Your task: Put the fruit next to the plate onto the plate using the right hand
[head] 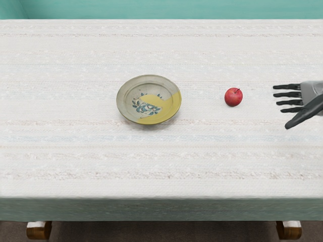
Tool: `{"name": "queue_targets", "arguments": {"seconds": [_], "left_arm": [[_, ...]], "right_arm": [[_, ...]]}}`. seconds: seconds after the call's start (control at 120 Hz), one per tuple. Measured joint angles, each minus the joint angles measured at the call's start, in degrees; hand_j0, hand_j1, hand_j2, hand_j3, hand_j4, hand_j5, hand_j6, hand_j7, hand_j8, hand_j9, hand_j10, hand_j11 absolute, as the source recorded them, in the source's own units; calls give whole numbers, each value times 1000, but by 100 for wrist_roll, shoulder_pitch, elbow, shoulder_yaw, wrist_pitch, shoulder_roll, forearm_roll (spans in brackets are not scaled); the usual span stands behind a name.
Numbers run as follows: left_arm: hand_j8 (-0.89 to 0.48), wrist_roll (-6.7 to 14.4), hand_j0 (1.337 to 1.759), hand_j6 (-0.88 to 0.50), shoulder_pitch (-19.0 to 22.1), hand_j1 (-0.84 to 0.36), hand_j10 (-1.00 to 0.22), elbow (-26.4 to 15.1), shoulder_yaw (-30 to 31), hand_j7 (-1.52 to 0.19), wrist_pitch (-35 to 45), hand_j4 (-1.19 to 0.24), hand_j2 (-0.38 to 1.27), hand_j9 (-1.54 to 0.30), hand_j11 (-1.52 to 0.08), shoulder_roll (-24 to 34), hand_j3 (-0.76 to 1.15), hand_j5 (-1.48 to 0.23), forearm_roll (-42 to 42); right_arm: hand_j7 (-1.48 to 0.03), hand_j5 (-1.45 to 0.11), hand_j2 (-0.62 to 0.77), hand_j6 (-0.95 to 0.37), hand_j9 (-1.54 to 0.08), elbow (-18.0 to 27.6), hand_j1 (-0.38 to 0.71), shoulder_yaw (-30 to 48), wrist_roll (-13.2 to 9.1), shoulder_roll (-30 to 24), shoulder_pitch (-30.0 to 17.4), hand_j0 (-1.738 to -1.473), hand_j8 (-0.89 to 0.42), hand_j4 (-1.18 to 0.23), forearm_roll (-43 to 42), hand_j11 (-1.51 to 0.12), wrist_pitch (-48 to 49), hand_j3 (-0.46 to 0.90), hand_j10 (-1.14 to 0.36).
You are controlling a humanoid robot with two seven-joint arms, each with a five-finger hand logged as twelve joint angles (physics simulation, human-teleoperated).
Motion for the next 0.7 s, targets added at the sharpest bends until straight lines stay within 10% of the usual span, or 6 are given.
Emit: {"name": "queue_targets", "arguments": {"seconds": [0.158,0.475,0.7], "left_arm": [[-6,0,1658,-6,9,342,-6,0,0,-8,0,-6,2,-8,-8,0,0,-8,0],[-6,0,1658,-6,44,342,-6,12,1,-8,0,-6,1,-8,-8,0,0,-8,-16],[-6,0,1658,-6,53,342,-6,17,6,-8,0,-6,1,-8,-8,0,0,-8,-14]], "right_arm": [[-1,-1,-2,-1,-1,-138,-348,4,-9,219,203,-1658,-2,-1,-532,-1,-165,0,-2],[-4,-5,0,-7,-4,-665,-346,-432,26,2616,631,-1658,-6,-6,-5517,-4,-1489,0,-6],[-10,-11,0,-13,-10,-1727,-341,-1244,320,3670,630,-1658,-11,-11,-6316,-10,-2421,0,-10]]}}
